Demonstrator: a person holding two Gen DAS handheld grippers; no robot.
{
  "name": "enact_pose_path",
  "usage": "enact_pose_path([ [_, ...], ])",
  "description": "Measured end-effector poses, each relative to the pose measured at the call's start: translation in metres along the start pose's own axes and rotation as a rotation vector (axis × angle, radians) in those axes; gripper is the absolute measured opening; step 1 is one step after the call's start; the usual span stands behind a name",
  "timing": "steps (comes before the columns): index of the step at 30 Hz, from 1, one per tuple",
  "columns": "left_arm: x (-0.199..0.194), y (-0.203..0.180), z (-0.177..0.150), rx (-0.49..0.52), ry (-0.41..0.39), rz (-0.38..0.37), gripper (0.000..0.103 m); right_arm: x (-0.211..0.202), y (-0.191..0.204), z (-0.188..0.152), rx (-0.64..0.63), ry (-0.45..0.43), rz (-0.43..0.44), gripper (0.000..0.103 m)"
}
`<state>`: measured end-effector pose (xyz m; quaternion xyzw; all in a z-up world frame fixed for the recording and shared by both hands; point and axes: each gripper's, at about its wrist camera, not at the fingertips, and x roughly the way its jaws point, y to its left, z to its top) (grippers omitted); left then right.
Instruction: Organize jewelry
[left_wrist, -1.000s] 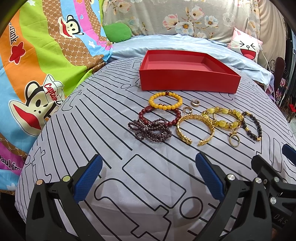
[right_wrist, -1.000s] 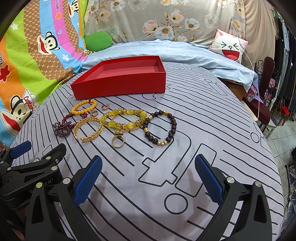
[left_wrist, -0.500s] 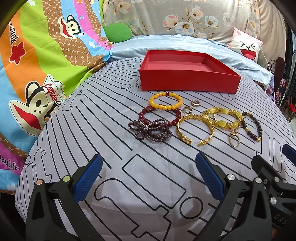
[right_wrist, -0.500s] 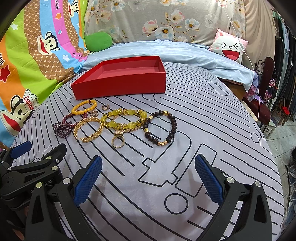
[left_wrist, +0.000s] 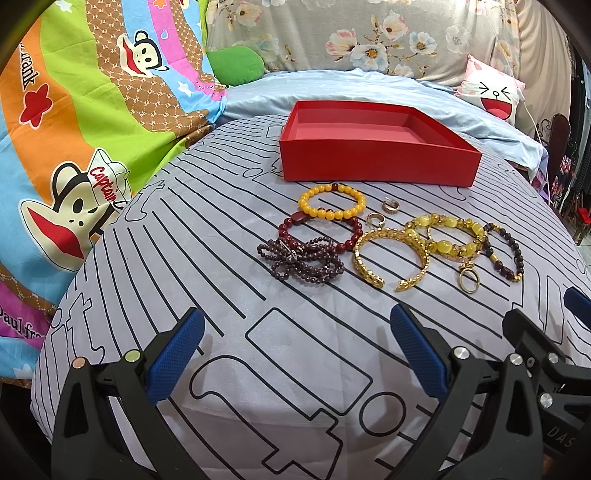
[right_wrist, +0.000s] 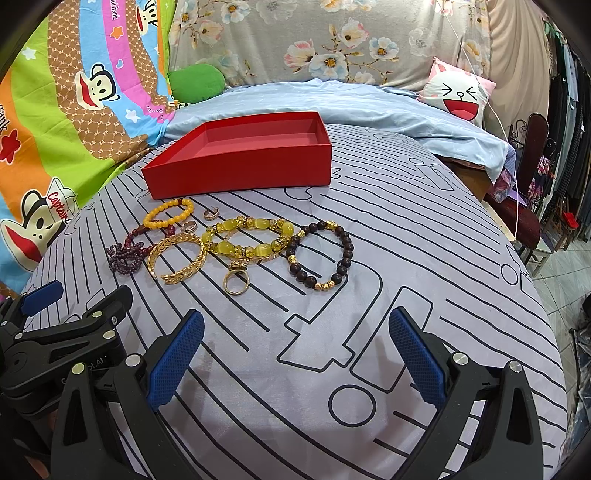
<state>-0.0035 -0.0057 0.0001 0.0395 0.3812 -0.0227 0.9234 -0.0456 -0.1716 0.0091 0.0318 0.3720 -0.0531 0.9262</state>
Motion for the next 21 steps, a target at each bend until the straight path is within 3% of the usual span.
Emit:
enact_pose_path([
  [21, -0.002, 0.016, 0.004, -0.038, 0.017, -0.021, 0.096, 0.003, 0.0, -0.001, 0.004, 0.01, 0.014, 0.097],
])
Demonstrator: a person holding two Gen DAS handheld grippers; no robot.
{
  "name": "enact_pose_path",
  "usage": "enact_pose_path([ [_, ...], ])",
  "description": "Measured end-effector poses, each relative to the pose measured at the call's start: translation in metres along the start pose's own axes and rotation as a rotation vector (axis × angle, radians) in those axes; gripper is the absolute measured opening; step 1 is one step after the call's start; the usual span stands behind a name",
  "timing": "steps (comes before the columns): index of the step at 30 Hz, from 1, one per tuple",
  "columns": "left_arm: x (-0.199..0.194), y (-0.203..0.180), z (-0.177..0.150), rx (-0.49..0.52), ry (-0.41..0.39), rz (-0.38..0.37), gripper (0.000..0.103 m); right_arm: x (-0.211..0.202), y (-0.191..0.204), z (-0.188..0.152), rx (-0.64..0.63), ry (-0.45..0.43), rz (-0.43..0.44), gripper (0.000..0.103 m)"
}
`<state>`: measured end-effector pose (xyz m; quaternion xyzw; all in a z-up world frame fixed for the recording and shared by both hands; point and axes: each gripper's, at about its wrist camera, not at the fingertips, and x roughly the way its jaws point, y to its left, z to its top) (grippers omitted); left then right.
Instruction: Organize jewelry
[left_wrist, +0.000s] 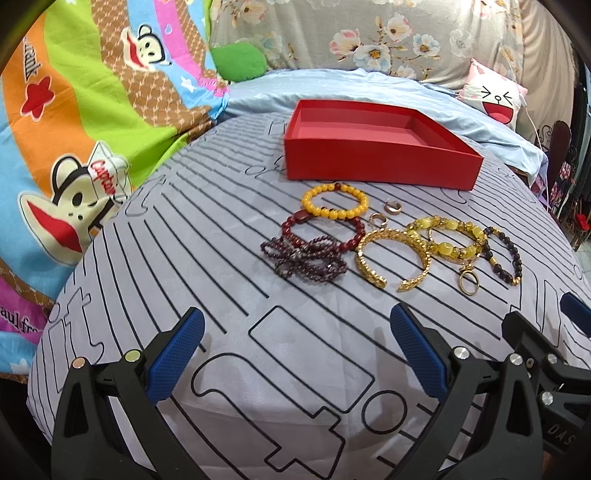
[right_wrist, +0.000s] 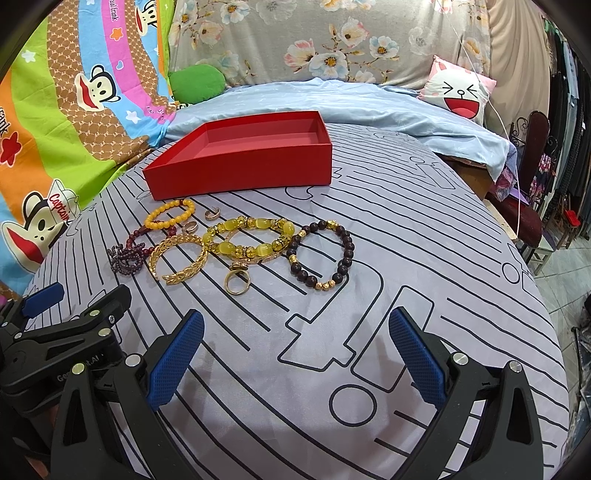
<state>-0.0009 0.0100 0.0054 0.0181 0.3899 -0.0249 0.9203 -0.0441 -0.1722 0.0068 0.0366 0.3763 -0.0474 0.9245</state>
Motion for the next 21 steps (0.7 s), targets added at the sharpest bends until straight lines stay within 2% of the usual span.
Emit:
enact_pose_path([
  [7, 0.001, 0.018, 0.001, -0.031, 0.022, 0.012, 0.096, 0.001, -0.007, -0.001, 0.004, 0.031, -0.002, 0.097],
  [14, 0.009, 0.035, 0.018, -0.057, 0.04, 0.033, 0.096, 0.002, -0.018, 0.009, 0.025, 0.032, -0.011, 0.097],
  [21, 0.033, 0.026, 0.034, -0.03, 0.075, 0.022, 0.096, 0.008, -0.023, 0.021, 0.039, 0.031, -0.014, 0.097],
])
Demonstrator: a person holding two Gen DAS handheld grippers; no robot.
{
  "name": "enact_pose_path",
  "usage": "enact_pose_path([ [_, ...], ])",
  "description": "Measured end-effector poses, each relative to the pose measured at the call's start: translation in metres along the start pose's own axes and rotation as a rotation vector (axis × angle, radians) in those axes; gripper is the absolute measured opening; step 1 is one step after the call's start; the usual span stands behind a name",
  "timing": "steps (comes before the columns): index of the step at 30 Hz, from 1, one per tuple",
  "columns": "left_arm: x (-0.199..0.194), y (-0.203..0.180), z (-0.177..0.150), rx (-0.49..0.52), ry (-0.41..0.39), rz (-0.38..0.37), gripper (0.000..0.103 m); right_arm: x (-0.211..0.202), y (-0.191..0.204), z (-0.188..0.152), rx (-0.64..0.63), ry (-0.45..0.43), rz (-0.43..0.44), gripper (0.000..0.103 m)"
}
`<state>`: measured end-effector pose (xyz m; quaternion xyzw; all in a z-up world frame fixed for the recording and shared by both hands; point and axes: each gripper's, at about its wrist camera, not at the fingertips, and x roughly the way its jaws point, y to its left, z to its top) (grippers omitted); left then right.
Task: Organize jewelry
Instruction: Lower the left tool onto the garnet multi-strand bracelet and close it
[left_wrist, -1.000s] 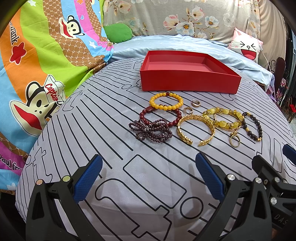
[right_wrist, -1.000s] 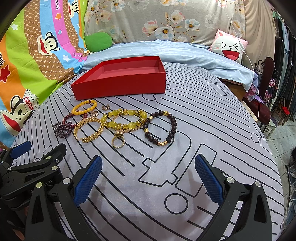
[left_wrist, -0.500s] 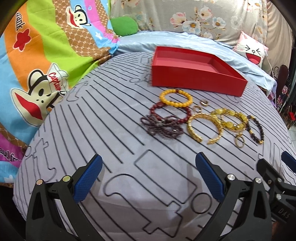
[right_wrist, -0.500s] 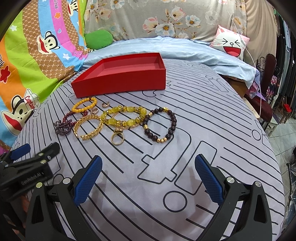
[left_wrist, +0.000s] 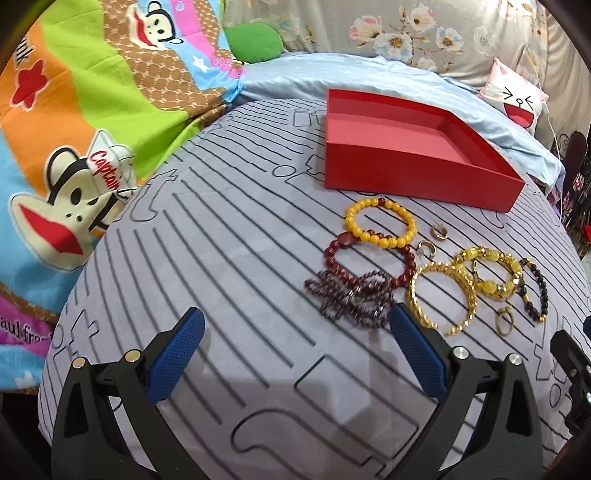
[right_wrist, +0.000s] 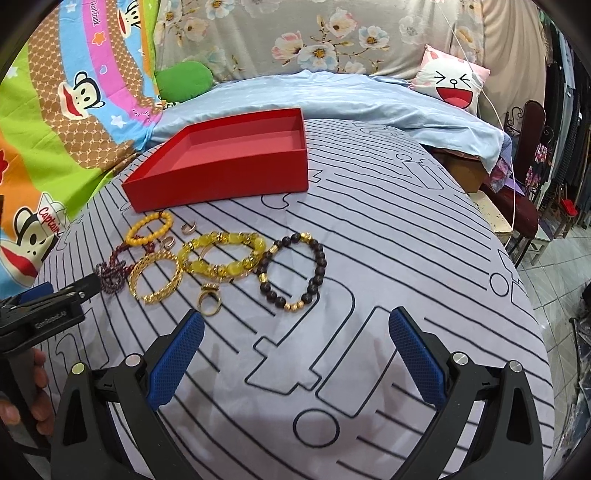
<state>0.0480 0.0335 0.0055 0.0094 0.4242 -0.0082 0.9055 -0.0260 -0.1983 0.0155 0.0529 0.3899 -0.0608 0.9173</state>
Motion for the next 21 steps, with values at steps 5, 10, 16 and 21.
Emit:
enact_pose_path([
  [5, 0.015, -0.009, 0.005, 0.014, 0.029, -0.007, 0.09, 0.007, 0.0, 0.005, -0.002, 0.009, 0.002, 0.096],
  [10, 0.021, -0.013, 0.005, 0.006, 0.046, -0.041, 0.077, 0.011, 0.0, 0.007, 0.004, 0.012, 0.006, 0.097],
  [16, 0.017, -0.018, 0.003, 0.021, 0.035, -0.098, 0.05, 0.012, 0.001, 0.007, 0.002, 0.016, 0.005, 0.097],
  [21, 0.01, -0.022, 0.001, 0.02, 0.03, -0.139, 0.026, 0.011, -0.001, 0.005, 0.005, 0.019, 0.005, 0.096],
])
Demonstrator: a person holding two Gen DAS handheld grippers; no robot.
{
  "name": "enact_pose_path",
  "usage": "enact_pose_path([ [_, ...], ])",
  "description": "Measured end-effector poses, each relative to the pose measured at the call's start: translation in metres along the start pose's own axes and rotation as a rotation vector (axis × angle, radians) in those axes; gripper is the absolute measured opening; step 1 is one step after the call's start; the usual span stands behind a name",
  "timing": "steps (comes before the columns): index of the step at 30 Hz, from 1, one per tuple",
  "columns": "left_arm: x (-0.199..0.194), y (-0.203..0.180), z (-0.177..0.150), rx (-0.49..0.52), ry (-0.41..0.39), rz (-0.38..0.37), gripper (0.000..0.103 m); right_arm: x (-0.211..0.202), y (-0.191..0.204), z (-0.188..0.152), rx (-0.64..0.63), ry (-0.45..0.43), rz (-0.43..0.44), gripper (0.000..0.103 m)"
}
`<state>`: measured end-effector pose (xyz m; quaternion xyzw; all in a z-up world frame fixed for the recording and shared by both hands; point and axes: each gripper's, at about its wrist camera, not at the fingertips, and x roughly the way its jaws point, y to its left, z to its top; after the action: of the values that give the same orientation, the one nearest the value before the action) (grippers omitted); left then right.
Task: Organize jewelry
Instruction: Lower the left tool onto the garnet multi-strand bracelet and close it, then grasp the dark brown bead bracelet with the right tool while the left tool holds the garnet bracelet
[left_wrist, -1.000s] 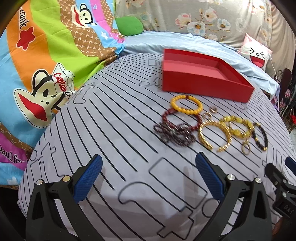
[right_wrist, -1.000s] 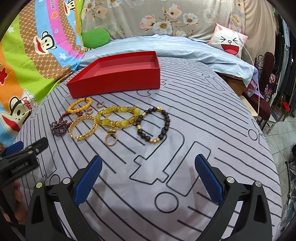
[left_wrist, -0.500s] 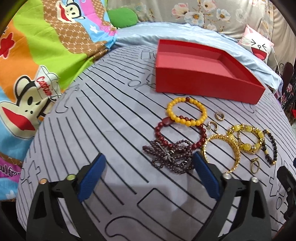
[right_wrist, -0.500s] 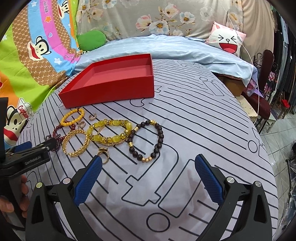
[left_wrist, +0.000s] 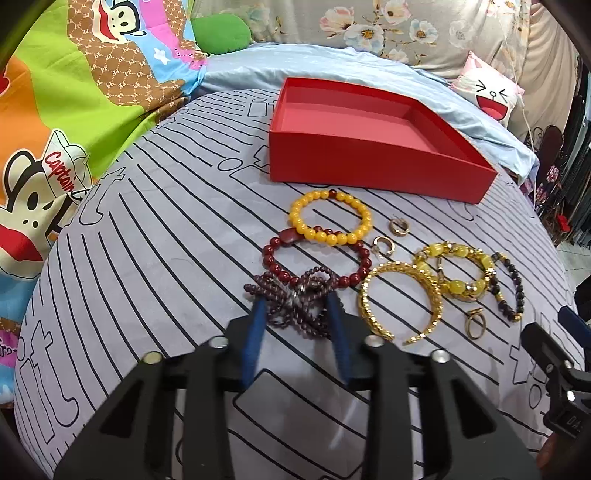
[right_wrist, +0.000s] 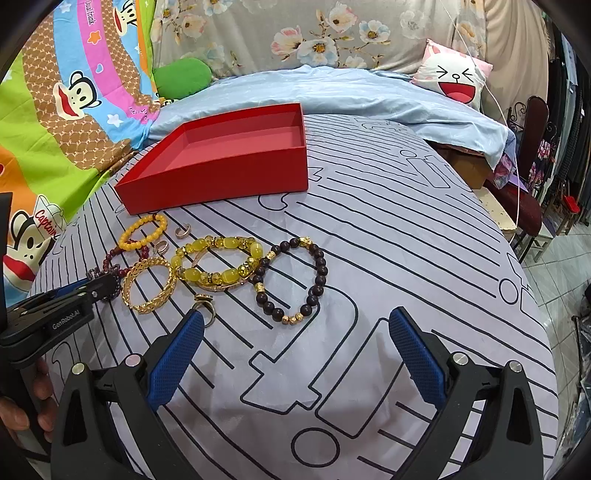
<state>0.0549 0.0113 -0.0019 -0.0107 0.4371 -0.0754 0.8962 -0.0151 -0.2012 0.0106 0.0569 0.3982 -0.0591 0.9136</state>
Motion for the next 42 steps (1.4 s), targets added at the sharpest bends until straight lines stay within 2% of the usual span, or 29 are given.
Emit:
enact_pose_path([
  [3, -0.004, 0.0, -0.001, -0.011, -0.002, -0.019, 0.013, -0.001, -0.003, -0.001, 0.002, -0.001, -0.005, 0.096],
  [7, -0.01, 0.003, -0.003, -0.017, -0.015, -0.024, 0.009, -0.003, -0.008, 0.002, 0.007, -0.005, -0.009, 0.096],
  [21, -0.025, 0.019, -0.009, -0.035, -0.033, -0.012, 0.006, 0.005, -0.009, 0.015, 0.004, -0.004, -0.009, 0.096],
  [28, -0.015, 0.017, -0.012, -0.03, -0.014, -0.003, 0.006, 0.024, -0.013, 0.027, 0.021, 0.019, -0.023, 0.09],
  [31, -0.012, 0.016, -0.013, -0.024, -0.01, 0.001, 0.007, 0.033, -0.014, 0.031, 0.024, 0.035, -0.035, 0.084],
  [34, -0.012, 0.015, -0.013, -0.019, -0.016, 0.006, 0.007, 0.042, -0.016, 0.032, 0.031, 0.061, -0.039, 0.074],
  [36, -0.011, 0.015, -0.013, -0.016, -0.018, 0.008, 0.007, 0.046, -0.018, 0.031, 0.036, 0.079, -0.032, 0.062],
  [38, -0.011, 0.015, -0.013, -0.017, -0.019, 0.007, 0.007, 0.046, -0.017, 0.029, 0.029, 0.076, -0.045, 0.057],
  [40, -0.011, 0.015, -0.013, -0.017, -0.019, 0.008, 0.007, 0.045, -0.017, 0.028, 0.017, 0.075, -0.052, 0.047],
  [42, -0.011, 0.015, -0.013, -0.018, -0.017, 0.008, 0.007, 0.043, -0.017, 0.028, 0.012, 0.073, -0.058, 0.03],
])
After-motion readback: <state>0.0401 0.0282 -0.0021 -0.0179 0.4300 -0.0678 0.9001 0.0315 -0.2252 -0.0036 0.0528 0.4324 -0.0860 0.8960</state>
